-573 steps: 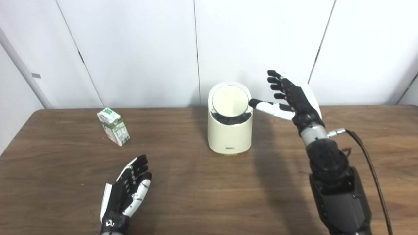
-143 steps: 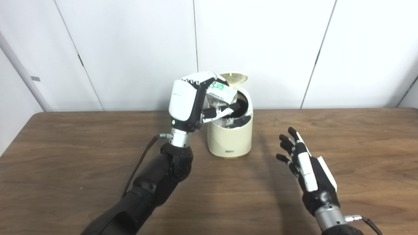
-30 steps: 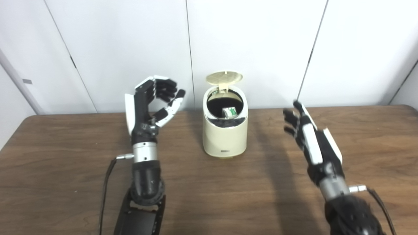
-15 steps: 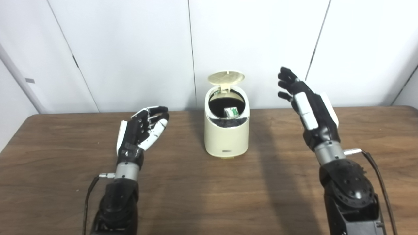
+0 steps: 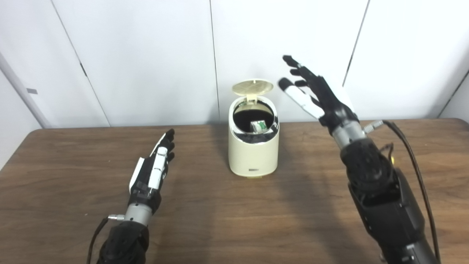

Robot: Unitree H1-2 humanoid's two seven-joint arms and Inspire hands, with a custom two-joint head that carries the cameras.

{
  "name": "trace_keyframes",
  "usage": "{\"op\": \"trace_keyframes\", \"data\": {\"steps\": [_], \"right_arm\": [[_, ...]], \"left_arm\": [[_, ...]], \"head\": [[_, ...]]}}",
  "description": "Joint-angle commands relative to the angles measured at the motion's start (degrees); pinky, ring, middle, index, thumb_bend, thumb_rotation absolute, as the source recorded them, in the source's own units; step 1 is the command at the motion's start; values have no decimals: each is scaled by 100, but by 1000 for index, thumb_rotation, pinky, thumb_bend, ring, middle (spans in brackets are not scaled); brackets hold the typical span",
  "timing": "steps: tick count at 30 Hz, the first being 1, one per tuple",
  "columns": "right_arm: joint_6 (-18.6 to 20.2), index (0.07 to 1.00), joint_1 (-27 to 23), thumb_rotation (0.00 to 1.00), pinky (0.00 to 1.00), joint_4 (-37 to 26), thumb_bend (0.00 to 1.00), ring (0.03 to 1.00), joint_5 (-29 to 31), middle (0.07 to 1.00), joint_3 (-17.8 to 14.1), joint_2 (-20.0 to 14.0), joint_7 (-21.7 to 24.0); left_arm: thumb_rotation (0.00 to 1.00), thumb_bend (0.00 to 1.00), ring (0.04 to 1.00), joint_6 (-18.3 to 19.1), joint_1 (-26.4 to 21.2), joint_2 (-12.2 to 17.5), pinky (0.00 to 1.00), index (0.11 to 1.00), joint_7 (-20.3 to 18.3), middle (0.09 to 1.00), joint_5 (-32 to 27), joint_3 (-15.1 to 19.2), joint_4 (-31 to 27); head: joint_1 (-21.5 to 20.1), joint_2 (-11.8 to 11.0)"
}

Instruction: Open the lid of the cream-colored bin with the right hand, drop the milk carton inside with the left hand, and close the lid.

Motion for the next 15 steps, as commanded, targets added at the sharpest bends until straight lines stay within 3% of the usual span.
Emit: {"op": "trace_keyframes", "data": {"steps": [1, 9, 15], "right_arm": [[-87, 924, -431, 976, 787, 57, 518, 885, -303, 918, 178, -165, 184], [-498, 936, -1048, 958, 889, 714, 582, 945, -1196, 931, 854, -465, 514], [-741, 889, -1270, 944, 891, 753, 571, 929, -1586, 895, 1136, -705, 963]], "left_arm": [[958, 560, 1000, -229, -84, -59, 1000, 1000, 17, 1000, -85, 32, -158], [989, 566, 1000, -276, 54, -243, 1000, 1000, 83, 1000, -22, 87, -177], [999, 581, 1000, -314, 119, -329, 1000, 1000, 105, 1000, -25, 84, -178]], "head": [[-10, -2], [-5, 18], [-10, 31]]}}
